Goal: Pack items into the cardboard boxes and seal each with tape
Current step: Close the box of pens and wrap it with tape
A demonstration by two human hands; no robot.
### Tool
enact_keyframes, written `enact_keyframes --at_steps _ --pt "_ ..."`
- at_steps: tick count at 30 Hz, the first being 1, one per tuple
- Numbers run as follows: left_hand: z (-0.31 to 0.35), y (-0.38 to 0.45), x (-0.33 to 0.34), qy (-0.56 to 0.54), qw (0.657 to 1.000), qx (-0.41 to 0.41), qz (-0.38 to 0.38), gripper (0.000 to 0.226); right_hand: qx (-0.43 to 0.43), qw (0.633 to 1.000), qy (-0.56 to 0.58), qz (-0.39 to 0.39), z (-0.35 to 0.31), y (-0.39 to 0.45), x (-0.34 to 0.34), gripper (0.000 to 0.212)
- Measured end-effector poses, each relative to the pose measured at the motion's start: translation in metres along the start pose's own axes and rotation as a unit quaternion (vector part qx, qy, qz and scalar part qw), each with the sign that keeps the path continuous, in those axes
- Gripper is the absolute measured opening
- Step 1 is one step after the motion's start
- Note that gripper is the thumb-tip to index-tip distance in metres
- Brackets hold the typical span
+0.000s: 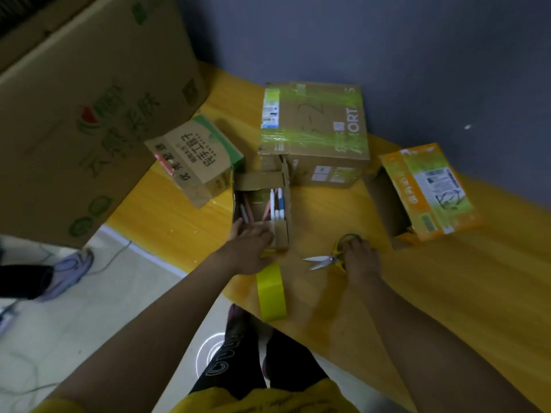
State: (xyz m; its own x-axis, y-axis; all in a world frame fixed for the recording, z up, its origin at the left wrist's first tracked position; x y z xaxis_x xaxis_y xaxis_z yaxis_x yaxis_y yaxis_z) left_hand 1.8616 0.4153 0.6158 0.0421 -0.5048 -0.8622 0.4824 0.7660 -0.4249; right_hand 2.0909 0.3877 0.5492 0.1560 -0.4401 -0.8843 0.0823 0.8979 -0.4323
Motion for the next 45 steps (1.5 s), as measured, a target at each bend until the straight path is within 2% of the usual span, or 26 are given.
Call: enact_keyframes --at_steps 4,7,10,12,13,16,18,20,23,28,34,38,42,45 --pt "-0.007 -0.011 0.002 0.007 1.000 -0.008 -0.007 0.074 -0.083 0.994 -0.073 0.020 -0.011 0.003 -0.007 0.043" --pt "-0.008 -0.011 0.004 0.010 1.000 -0.008 -0.002 0.084 -0.130 0.990 -0.054 0.007 -0.020 -0.009 -0.009 0.043" --pt "-0.005 -0.014 0.003 -0.003 1.000 -0.010 0.018 0.090 -0.101 0.991 0.067 -0.049 -0.014 -0.032 -0.012 0.046" --pt "-0.003 -0.018 0.003 -0.009 1.000 -0.009 0.023 0.094 -0.077 0.978 0.172 -0.092 -0.009 -0.049 -0.013 0.047" --pt "-0.002 -0.020 0.003 -0.011 1.000 -0.006 0.022 0.097 -0.054 0.961 0.242 -0.119 -0.006 -0.056 -0.012 0.045" --pt "-0.003 -0.024 0.005 -0.021 0.999 0.002 0.027 0.101 0.006 0.875 0.443 -0.197 -0.015 -0.076 -0.015 0.027" --pt "-0.002 -0.026 0.005 -0.029 0.999 0.006 0.037 0.097 0.009 0.858 0.474 -0.199 -0.023 -0.083 -0.022 0.029" --pt "-0.001 -0.028 0.004 -0.035 0.998 0.012 0.043 0.096 0.011 0.862 0.466 -0.197 -0.028 -0.084 -0.029 0.029" --pt "0.000 -0.030 0.004 -0.034 0.998 0.019 0.049 0.096 -0.012 0.888 0.395 -0.236 -0.036 -0.081 -0.038 0.030" --pt "0.005 -0.033 -0.001 -0.044 0.997 0.030 0.062 0.097 -0.067 0.918 0.274 -0.280 -0.061 -0.062 -0.064 0.046" --pt "-0.001 -0.030 0.005 -0.053 0.995 0.032 0.076 0.100 -0.091 0.922 0.239 -0.292 -0.085 -0.036 -0.075 0.037" --pt "-0.008 -0.026 0.007 -0.067 0.993 0.023 0.092 0.098 -0.142 0.939 0.195 -0.246 -0.093 -0.023 -0.075 0.031" --pt "-0.011 -0.026 0.008 -0.053 0.994 0.016 0.090 0.098 -0.124 0.940 0.264 -0.179 -0.084 -0.015 -0.072 0.031" --pt "-0.013 -0.026 0.007 -0.033 0.996 0.009 0.082 0.099 -0.103 0.941 0.263 -0.187 -0.075 -0.018 -0.072 0.033"
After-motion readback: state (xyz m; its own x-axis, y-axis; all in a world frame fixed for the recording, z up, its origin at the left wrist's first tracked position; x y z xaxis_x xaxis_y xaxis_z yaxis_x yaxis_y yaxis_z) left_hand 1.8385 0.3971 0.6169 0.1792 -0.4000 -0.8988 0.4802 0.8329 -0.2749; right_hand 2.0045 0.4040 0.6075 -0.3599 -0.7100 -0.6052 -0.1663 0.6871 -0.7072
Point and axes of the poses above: each hand's wrist, its own y-axis towards the middle knuckle, its own x-axis out of the palm, z = x × y, the point moved 8 cm from there along y, towards the middle knuckle, and after that the axes turned 10 degrees about z, right-handed, at the moved point
